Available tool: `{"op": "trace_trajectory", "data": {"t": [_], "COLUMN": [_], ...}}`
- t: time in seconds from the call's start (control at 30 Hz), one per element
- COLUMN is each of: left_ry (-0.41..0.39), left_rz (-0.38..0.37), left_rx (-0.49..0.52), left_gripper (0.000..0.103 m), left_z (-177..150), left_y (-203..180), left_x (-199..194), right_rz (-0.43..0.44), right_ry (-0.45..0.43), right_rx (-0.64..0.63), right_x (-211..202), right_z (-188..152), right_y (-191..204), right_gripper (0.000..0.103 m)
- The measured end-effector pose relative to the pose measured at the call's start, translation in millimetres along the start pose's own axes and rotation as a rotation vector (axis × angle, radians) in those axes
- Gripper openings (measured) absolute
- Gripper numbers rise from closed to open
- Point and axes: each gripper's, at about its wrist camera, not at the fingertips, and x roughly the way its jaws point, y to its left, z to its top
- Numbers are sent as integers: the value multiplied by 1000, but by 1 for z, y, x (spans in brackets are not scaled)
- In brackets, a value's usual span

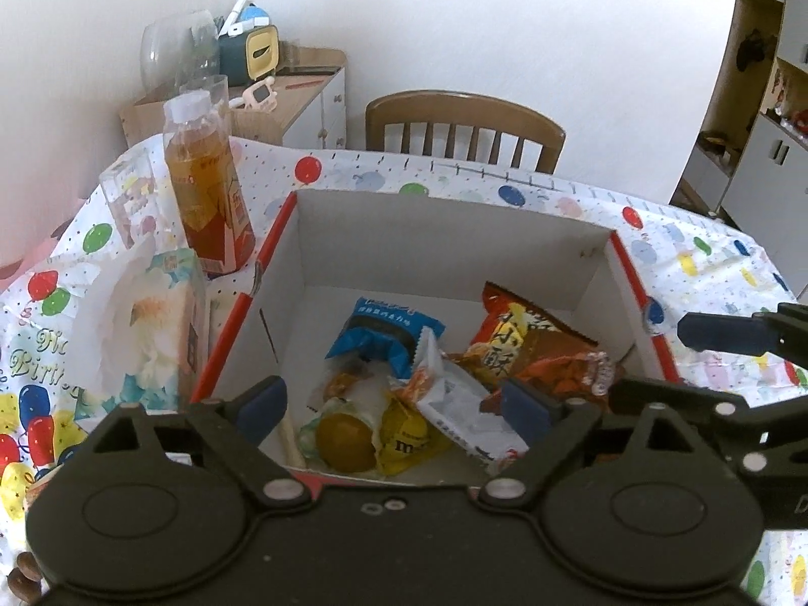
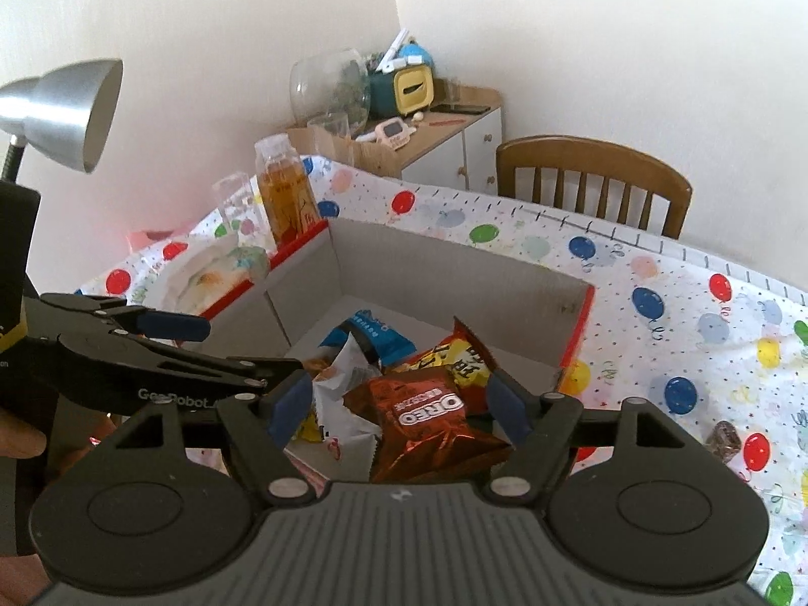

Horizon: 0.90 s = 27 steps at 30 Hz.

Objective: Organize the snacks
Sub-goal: 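Move both tools back to the table toward the purple candy and brown chocolate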

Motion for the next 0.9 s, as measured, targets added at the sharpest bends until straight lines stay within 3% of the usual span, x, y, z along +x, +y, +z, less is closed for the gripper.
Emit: {"op": "trace_trajectory", "data": {"t": [0.13, 0.4, 0.9], "left_ry": [-18, -59, -114], "left_rz": [-16, -35, -101], "left_rx": [2, 28, 89], "left_gripper": [92, 100, 103], "left_z": [1, 3, -11], "left_y": [-6, -26, -93], "left_x": [-10, -27, -36], "right_rz": [-3, -30, -191], "right_ry": [-22, -65, -30], "right_rx": [36, 51, 136], "right_x": [-14, -42, -89], "right_z": [-2, -11, -69], "right_y": [-10, -32, -115], "right_gripper": [83, 83, 86]}}
